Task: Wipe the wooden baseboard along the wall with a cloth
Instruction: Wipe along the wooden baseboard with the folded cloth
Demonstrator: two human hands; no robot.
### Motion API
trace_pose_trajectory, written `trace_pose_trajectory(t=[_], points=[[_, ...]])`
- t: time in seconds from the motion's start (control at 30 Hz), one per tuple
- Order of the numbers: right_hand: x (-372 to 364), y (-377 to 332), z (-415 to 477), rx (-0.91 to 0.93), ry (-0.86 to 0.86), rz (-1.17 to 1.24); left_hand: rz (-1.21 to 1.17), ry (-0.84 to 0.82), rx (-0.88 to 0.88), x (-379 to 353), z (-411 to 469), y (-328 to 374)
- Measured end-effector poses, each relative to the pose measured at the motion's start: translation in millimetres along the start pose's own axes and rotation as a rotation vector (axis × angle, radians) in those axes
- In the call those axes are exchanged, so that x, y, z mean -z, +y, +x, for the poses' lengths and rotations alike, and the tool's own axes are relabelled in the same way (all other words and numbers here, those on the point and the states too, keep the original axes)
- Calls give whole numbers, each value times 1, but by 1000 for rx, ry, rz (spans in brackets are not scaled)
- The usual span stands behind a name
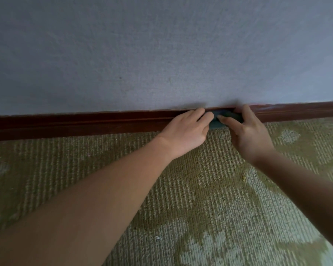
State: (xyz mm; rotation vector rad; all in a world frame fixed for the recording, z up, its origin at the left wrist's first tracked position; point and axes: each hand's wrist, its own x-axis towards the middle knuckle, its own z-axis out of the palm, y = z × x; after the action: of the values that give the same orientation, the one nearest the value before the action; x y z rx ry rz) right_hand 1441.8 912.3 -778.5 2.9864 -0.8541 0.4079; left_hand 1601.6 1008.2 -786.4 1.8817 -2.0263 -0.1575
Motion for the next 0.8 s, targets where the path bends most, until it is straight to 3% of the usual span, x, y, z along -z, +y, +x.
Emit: trace_pose_trajectory(t=[0.2, 0.33, 0.43, 0.6, 0.8], points=[[1, -25, 10, 22, -98, 59, 103, -94, 31, 19, -17, -3], [0, -48, 13, -235, -190, 88, 292, -71, -129, 25, -28, -10], [6, -62, 13, -332, -239, 78, 260, -131, -70, 24, -26, -9], [26, -72, 24, -335, -404, -22, 390, -134, -164, 34, -29, -12], [42, -77, 33, -214, -510, -202, 279, -225, -80, 31, -20, -9]])
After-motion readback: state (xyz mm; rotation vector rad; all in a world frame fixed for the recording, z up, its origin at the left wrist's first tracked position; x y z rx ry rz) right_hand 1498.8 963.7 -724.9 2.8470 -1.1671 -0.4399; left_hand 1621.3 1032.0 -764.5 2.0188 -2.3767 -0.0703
